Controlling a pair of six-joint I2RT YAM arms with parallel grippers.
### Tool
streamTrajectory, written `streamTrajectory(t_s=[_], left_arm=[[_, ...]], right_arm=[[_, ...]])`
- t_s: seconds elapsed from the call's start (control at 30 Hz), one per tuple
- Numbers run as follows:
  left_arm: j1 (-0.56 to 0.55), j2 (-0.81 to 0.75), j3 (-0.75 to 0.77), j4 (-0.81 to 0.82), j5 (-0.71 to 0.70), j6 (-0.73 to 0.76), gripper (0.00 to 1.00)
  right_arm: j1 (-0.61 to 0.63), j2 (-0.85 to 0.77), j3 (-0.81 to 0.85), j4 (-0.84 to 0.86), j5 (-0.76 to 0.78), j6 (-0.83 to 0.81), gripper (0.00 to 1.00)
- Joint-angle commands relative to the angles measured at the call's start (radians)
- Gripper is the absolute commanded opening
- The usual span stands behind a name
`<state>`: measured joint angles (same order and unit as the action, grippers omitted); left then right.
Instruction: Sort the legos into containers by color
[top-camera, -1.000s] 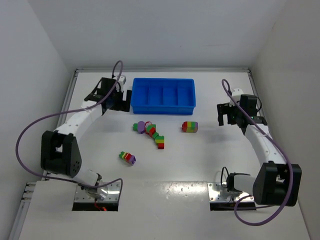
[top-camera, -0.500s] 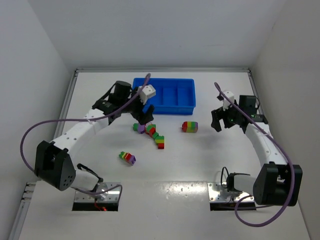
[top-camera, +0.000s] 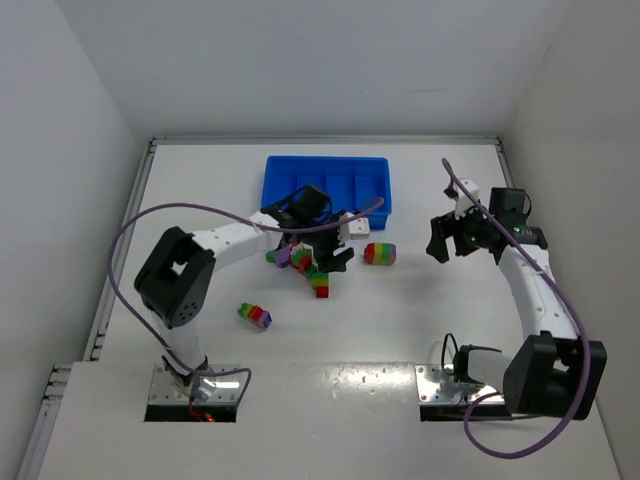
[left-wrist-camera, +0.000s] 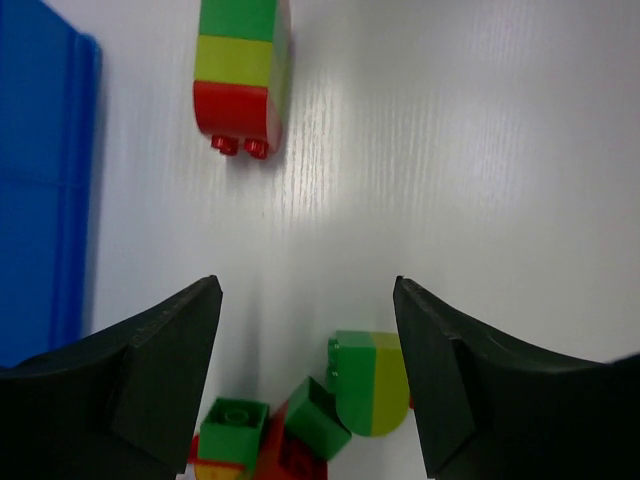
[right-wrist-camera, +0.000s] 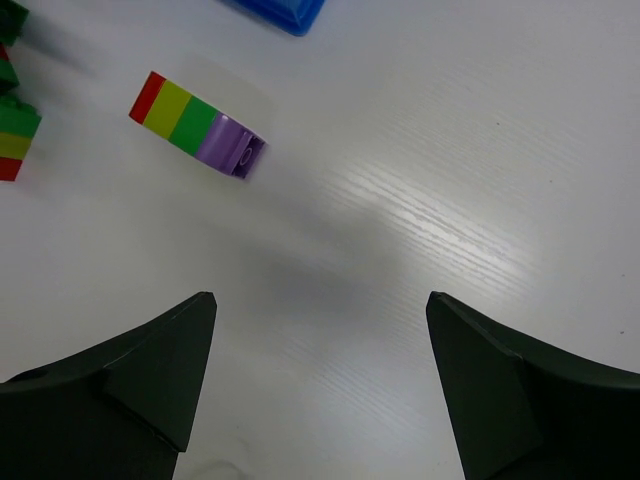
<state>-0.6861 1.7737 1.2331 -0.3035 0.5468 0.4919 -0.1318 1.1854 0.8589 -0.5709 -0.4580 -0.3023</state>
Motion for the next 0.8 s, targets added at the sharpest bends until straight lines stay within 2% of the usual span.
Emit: streamTrajectory(t_s=[0.0, 0.3, 0.77], left_arm=[[-0.023, 0.053, 0.055, 0.084, 0.109, 0.148, 0.75], [-0.042, 0.197, 0.164, 0.096, 0.188, 0.292, 0.71], [-0.07, 0.297, 0.273, 0.096, 0.168, 0.3, 0.71]], right_arm=[[-0.035, -0.055, 0.035, -0.017, -0.065, 0.071, 0.86], [-0.092, -0.095, 0.035, -0.061, -0.083, 0.071, 0.86], [-0.121, -0.116, 0.026, -0.07, -0.093, 0.071, 0.86]])
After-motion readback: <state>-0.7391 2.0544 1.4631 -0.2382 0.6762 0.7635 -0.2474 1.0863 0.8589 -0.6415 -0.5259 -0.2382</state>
